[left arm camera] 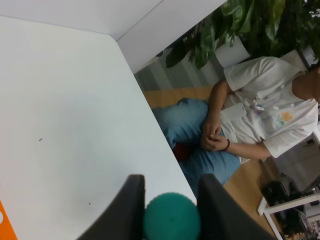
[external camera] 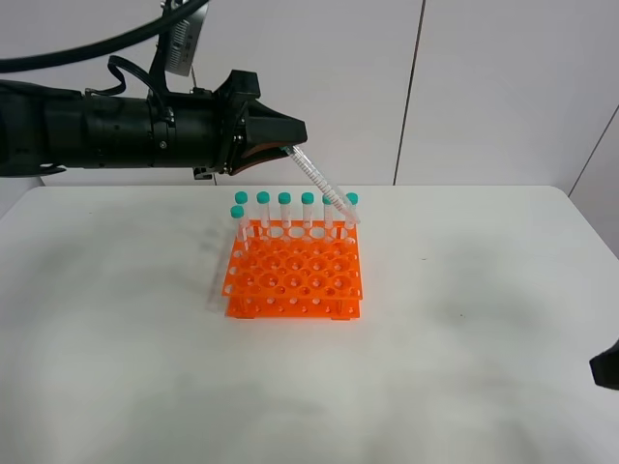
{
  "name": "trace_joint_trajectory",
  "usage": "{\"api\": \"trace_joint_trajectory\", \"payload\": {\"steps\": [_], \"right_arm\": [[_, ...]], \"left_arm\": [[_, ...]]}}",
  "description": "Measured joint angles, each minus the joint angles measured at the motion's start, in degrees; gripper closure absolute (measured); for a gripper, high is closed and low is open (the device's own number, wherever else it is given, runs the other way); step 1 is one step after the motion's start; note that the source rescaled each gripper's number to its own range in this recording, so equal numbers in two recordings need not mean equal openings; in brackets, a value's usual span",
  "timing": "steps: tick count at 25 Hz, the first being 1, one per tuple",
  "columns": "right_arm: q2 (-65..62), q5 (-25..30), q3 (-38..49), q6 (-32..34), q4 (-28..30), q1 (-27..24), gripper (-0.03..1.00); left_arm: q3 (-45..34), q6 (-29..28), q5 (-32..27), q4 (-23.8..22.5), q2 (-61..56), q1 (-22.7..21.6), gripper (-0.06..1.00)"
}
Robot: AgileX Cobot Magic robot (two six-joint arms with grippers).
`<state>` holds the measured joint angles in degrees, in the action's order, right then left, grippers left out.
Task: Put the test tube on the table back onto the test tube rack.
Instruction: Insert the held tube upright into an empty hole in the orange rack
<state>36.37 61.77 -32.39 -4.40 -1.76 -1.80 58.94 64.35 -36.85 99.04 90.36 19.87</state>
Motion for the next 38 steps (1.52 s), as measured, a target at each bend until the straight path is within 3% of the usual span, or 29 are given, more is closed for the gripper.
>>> {"api": "trace_joint_trajectory", "payload": {"steps": [6, 11, 22, 32, 35, 38], "right_arm": [[-20.5, -2.6, 3.5, 0.3, -1.2, 0.0, -0.03], [-28.9, -2.6, 3.6, 0.4, -1.2, 0.0, -0.03], [-36.5, -2.6, 3.7, 0.4, -1.5, 3.4, -0.03], [-36.7, -2.6, 3.7, 0.4, -1.6, 3.5, -0.03], [-36.7, -2.6, 3.7, 0.4, -1.6, 3.5, -0.03], [-36.7, -2.6, 3.7, 0.4, -1.6, 3.5, -0.03]], "left_arm": [[0.0, 0.0, -0.1, 0.0, 0.0, 0.0, 0.94], [0.0, 0.0, -0.2, 0.0, 0.0, 0.0, 0.94], [0.0, 0.0, -2.0, 0.0, 0.0, 0.0, 0.94], [0.0, -1.3, -2.1, -0.1, -0.9, 0.0, 0.94], [0.0, -3.5, -1.1, -3.1, -3.2, 0.0, 0.94], [0.0, -6.7, 0.3, -10.6, -6.2, 0.0, 0.94]]}}
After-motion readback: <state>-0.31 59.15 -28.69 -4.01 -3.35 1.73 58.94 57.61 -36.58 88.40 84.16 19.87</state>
